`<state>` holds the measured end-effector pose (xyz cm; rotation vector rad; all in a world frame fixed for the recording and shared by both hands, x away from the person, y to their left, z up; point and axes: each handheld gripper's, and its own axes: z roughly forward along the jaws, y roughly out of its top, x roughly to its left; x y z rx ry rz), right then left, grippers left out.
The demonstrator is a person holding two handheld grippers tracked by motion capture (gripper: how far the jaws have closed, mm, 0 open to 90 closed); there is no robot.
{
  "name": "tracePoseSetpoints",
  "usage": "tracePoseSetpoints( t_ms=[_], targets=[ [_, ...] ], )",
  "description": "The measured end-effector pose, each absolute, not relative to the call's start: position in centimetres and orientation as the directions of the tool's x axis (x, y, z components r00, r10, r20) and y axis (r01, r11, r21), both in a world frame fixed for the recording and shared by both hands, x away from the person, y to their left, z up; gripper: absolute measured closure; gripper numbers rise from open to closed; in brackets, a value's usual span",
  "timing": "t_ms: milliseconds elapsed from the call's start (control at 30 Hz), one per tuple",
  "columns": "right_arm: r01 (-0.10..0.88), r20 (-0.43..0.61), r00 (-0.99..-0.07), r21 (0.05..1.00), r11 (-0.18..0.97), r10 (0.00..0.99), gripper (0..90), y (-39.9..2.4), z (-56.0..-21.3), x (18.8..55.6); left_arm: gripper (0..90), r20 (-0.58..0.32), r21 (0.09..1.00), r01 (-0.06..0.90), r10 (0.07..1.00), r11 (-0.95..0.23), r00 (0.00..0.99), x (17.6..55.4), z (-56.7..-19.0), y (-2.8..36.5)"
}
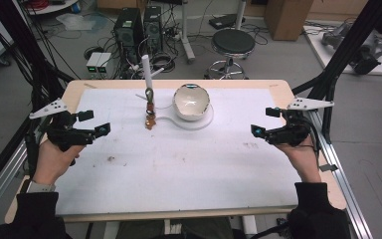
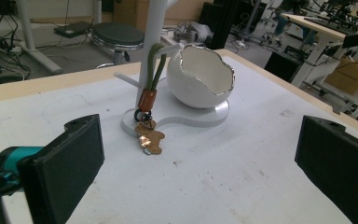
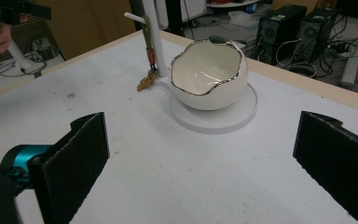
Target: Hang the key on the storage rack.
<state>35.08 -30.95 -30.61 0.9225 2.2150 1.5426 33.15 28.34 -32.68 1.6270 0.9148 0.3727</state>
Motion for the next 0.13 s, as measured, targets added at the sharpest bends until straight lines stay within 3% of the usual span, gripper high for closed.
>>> tracePoseSetpoints(
  t_ms=[133],
  targets=[
    [0.338,0.119,-0.755,0.913,0.227,0.645,2.7,-30.94,-30.63,35.07,1.7,-0.221,0.929,0.369,0.747,-0.035,0.627,33.29,-32.98,28.46]
  ],
)
